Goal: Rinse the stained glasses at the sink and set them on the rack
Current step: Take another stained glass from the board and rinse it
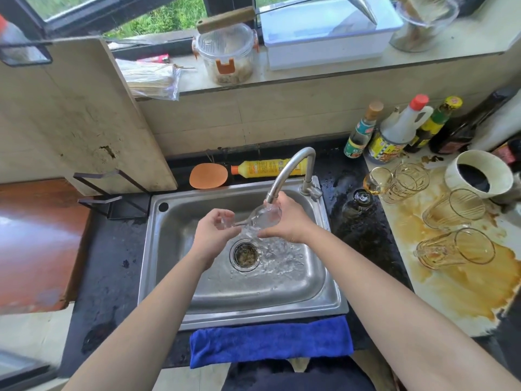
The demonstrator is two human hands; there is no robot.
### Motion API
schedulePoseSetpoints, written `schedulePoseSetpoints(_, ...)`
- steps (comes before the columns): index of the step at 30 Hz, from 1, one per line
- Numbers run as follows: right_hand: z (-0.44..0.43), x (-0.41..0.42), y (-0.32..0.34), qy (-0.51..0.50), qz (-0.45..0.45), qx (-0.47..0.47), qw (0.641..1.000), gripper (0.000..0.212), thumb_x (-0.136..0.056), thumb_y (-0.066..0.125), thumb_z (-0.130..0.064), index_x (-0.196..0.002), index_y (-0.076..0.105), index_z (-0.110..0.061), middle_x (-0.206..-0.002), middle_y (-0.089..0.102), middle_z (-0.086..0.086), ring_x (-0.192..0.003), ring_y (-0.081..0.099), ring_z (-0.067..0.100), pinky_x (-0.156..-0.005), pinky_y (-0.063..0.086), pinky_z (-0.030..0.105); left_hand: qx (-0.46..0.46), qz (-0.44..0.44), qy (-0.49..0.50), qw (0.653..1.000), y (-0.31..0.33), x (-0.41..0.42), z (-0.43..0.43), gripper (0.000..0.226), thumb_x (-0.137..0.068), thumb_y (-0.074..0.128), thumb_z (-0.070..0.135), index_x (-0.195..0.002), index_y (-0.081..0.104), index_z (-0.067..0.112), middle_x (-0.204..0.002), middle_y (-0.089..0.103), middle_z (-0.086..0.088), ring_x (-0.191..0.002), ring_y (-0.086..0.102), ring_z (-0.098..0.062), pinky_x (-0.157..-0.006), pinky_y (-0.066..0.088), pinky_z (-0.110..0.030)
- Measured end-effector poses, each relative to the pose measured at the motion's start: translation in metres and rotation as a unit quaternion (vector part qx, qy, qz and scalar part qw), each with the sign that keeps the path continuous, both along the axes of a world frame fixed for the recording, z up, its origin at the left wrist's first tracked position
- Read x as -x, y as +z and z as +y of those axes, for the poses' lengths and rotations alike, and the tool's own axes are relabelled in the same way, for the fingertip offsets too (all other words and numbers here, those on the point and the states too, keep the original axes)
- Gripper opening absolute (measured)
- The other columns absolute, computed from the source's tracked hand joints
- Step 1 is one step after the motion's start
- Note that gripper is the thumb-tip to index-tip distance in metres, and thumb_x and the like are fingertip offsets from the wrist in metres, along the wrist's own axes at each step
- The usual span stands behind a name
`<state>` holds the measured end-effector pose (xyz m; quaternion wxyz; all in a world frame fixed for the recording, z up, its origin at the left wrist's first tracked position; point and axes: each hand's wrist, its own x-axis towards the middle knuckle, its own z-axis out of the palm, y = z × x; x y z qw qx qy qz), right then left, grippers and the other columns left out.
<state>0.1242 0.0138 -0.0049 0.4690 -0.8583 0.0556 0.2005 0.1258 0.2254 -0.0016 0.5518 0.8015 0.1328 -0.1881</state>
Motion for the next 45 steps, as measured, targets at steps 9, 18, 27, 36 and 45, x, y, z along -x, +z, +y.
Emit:
schedulePoseSetpoints(9,-0.018,0.008,-0.013,-0.006,0.042,0.008,0.999,0.079,-0.071,0.09,-0.024,-0.135,0.042,-0.024,-0.131,0.054,0.0,-0.115,0.056,0.017,-0.094,0.047,0.03,0.093,0.019,-0.002,0.996,-0.004,-0.005,-0.02,0.039,-0.078,0.077,-0.007,-0.106,0.07,0.019,-0.113,0.07,-0.01,-0.11,0.066,-0.028,-0.095,0.057,-0.047)
schedulePoseSetpoints(18,-0.031,0.026,-0.028,-0.009,0.088,0.07,0.994,0.082,-0.072,0.089,-0.043,-0.139,0.046,-0.02,-0.131,0.055,0.003,-0.111,0.056,0.018,-0.089,0.055,0.036,0.102,0.014,-0.041,0.994,0.007,-0.012,-0.064,0.04,-0.075,0.081,-0.003,-0.108,0.068,0.016,-0.099,0.07,-0.007,-0.09,0.066,-0.022,-0.078,0.059,-0.035)
schedulePoseSetpoints(27,-0.017,0.039,-0.044,-0.041,0.188,-0.01,0.981,0.086,-0.076,0.087,-0.042,-0.144,0.038,-0.019,-0.13,0.047,0.002,-0.114,0.057,0.022,-0.096,0.056,0.044,0.102,0.007,-0.056,0.993,0.008,-0.008,-0.079,0.042,-0.068,0.091,0.011,-0.103,0.069,0.017,-0.094,0.074,-0.006,-0.092,0.071,-0.024,-0.086,0.059,-0.036)
schedulePoseSetpoints(36,-0.018,0.027,-0.026,-0.088,0.019,0.022,0.996,0.082,-0.066,0.095,-0.03,-0.135,0.051,-0.027,-0.128,0.044,-0.002,-0.104,0.051,0.011,-0.094,0.046,0.024,0.032,0.031,-0.013,0.999,-0.008,-0.014,-0.053,0.021,-0.089,0.063,0.0,-0.108,0.064,0.008,-0.116,0.064,-0.019,-0.091,0.064,-0.022,-0.074,0.062,-0.033)
schedulePoseSetpoints(45,-0.007,0.007,-0.011,-0.075,0.149,-0.149,0.975,0.073,-0.087,0.071,-0.057,-0.146,0.041,-0.024,-0.14,0.054,0.003,-0.096,0.074,0.024,-0.081,0.062,0.035,0.111,0.055,0.1,0.987,-0.018,-0.009,-0.028,0.014,-0.097,0.046,-0.004,-0.092,0.056,0.005,-0.118,0.065,-0.023,-0.097,0.063,-0.027,-0.089,0.058,-0.046)
